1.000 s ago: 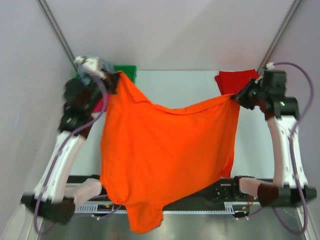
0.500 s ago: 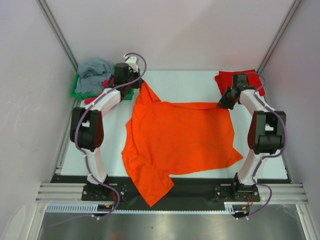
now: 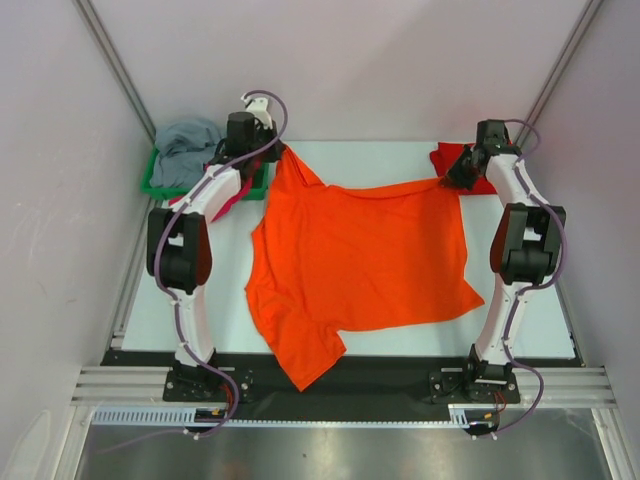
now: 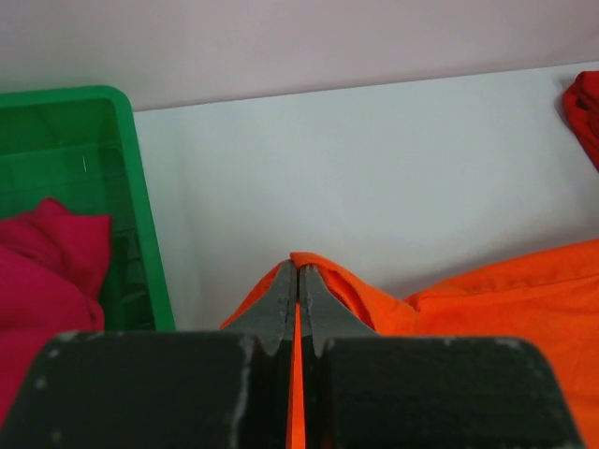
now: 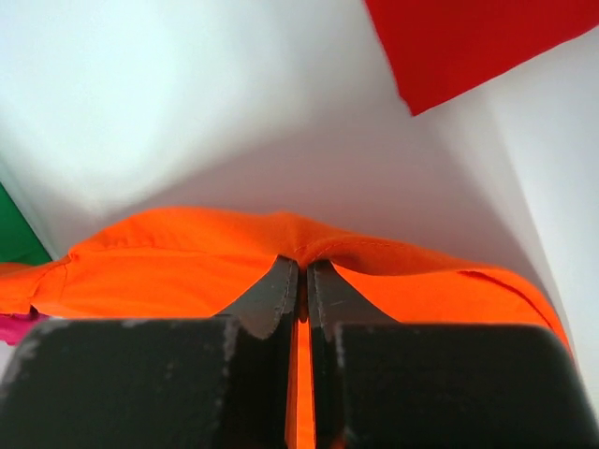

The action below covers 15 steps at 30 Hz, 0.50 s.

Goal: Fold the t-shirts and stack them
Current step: Flatten the tshirt out

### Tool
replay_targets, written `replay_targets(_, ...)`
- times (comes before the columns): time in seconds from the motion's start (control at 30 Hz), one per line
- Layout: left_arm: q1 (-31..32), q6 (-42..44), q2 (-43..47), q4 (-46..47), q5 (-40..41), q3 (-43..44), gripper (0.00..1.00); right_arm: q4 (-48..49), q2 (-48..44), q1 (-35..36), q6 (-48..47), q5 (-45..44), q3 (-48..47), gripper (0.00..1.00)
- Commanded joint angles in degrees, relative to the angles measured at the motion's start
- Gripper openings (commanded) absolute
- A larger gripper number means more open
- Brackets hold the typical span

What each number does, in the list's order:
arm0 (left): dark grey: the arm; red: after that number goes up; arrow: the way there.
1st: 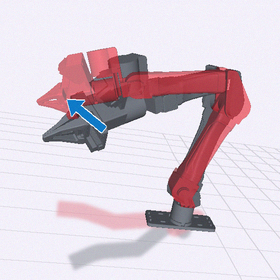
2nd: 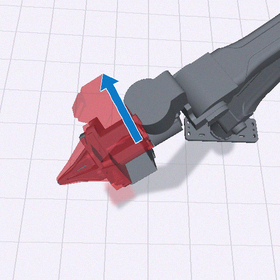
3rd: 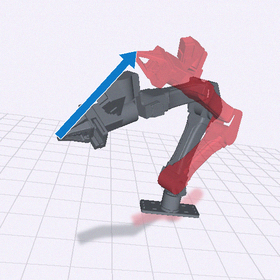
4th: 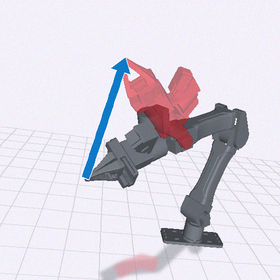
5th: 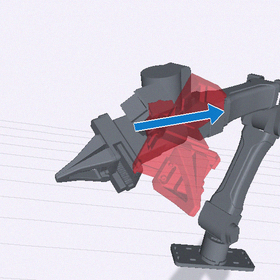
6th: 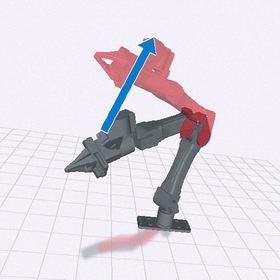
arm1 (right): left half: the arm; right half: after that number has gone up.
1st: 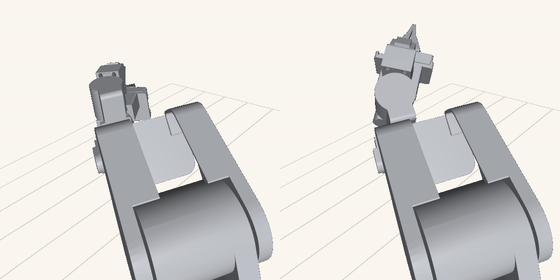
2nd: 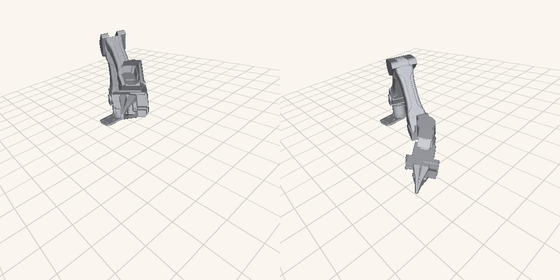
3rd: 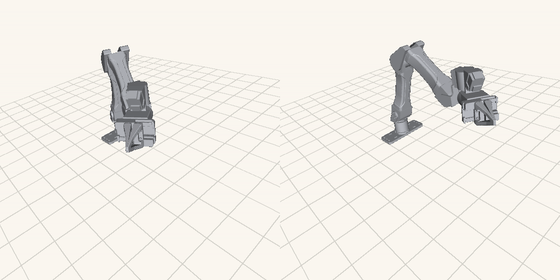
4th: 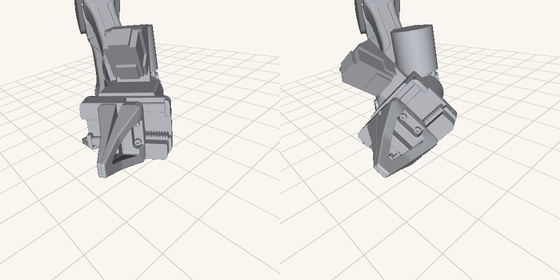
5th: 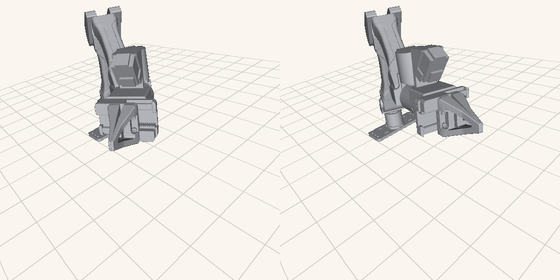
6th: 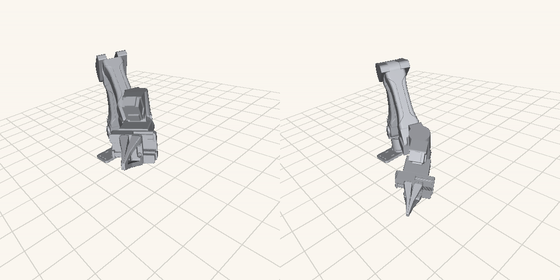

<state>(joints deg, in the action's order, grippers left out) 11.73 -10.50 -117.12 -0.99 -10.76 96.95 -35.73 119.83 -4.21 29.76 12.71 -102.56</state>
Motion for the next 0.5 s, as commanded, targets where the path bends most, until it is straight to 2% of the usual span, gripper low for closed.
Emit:
replay_targets(0.0,-1.3,-1.9,1.7,-1.2,-0.6,3.4,0.00,-6.2,2.5,-1.5,-1.0,1.8,-4.9,0.00)
replay_targets(0.2,-1.5,-2.9,0.9,-11.7,-2.4,10.1,0.00,-13.0,5.2,-2.6,0.6,4.9,-10.1,0.00)
replay_targets(0.47,-0.7,-5.7,9.9,-11.3,-2.6,-2.3,0.00,-20.1,8.2,-3.5,-0.4,6.5,-16.0,0.00)
